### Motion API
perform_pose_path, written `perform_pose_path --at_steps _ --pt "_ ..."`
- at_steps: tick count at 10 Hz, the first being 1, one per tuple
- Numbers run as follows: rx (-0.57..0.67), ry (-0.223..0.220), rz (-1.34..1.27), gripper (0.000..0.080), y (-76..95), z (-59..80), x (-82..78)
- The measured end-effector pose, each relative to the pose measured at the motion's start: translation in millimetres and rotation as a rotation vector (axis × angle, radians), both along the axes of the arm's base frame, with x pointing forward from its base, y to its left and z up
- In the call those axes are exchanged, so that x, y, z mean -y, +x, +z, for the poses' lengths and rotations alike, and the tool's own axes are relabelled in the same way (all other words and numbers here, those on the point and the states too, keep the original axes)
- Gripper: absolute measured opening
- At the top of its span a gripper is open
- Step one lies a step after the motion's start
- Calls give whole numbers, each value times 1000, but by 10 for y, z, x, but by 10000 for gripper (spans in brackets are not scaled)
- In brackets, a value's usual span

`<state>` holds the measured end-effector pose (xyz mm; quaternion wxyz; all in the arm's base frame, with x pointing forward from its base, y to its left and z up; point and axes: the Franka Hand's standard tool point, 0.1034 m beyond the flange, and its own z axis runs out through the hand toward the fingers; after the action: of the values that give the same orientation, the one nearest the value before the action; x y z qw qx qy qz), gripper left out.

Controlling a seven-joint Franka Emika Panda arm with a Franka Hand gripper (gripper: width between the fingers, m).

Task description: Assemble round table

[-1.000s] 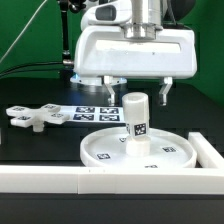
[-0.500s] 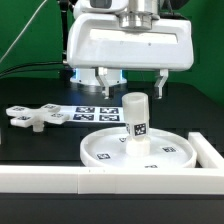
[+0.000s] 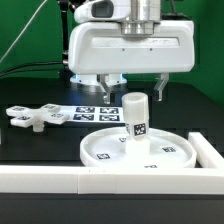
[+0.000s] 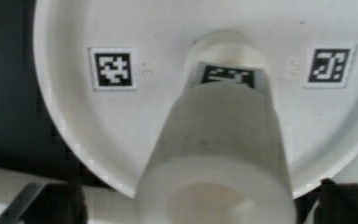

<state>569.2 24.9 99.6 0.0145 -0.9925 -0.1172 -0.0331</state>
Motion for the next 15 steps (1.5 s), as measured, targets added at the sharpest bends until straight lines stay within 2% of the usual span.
perform_pose_path --at_steps 1,2,4,7,9,13,15 --pt "-97 4 0 649 -72 -15 -27" --pt "-159 7 3 649 -64 -9 -52" --pt "-234 9 8 649 -91 -54 -68" --pt "-212 11 25 649 -47 -58 -36" --pt "-173 10 30 405 22 -47 -34" --pt "-174 9 -2 407 23 -45 -39" --pt "-157 18 -245 407 12 -47 -46"
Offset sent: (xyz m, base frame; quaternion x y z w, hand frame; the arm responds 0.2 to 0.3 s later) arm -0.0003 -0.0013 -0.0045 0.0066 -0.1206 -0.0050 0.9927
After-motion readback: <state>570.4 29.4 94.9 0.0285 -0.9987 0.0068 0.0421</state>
